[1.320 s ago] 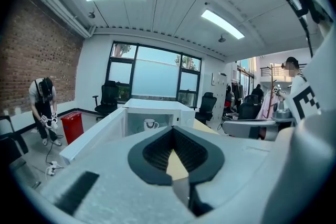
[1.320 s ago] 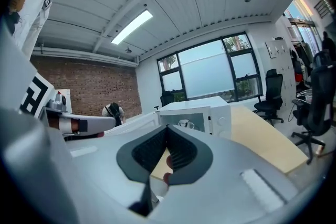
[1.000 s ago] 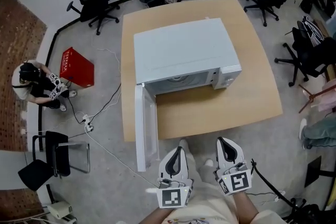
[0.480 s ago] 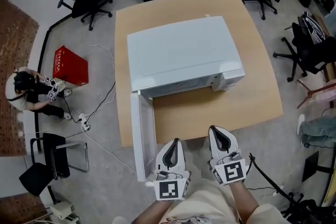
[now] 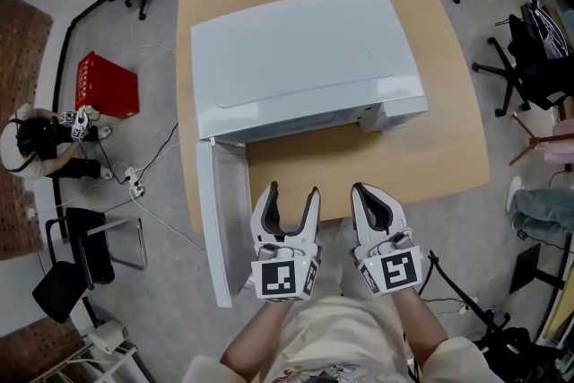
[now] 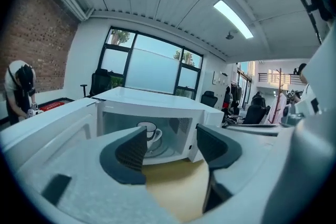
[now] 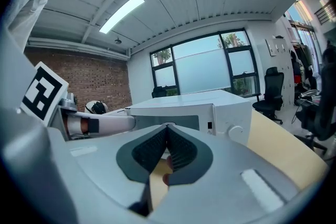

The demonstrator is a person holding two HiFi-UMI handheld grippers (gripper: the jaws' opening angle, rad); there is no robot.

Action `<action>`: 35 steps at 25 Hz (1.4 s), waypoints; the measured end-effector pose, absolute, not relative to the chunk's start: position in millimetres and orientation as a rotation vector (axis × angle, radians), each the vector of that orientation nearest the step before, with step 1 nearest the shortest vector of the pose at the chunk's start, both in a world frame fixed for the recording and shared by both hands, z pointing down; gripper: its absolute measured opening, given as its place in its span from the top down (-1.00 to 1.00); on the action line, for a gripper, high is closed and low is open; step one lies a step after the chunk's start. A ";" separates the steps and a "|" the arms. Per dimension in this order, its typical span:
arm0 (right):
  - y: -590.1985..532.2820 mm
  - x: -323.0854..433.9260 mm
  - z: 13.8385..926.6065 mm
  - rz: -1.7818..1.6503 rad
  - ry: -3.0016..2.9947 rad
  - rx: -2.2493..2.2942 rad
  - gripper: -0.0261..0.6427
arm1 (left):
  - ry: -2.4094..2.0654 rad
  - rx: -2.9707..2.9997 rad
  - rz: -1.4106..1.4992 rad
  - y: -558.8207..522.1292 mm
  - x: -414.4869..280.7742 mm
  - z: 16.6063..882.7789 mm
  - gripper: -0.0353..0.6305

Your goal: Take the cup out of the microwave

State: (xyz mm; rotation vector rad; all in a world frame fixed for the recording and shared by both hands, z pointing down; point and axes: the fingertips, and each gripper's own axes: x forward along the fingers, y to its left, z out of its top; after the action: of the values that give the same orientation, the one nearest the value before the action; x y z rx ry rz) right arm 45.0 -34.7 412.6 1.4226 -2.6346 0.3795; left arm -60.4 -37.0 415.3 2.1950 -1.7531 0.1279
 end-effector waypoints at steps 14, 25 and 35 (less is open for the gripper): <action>-61.1 42.4 453.9 0.414 -2.594 1.393 0.90 | -1.860 2.101 0.225 -149.1 -87.0 521.6 -0.36; -62.9 37.9 480.1 0.458 -2.575 1.363 0.90 | -1.846 2.201 0.244 -215.3 -88.4 549.6 -0.48; -65.0 35.1 494.8 0.485 -2.559 1.352 0.90 | -1.908 2.242 0.244 -247.2 -97.8 558.8 -0.49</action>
State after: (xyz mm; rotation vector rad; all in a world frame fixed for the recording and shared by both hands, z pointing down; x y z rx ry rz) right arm 35.1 -65.0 494.8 1.3519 -2.5587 0.4854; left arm -97.8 -247.2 558.8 2.2416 -1.9076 0.2437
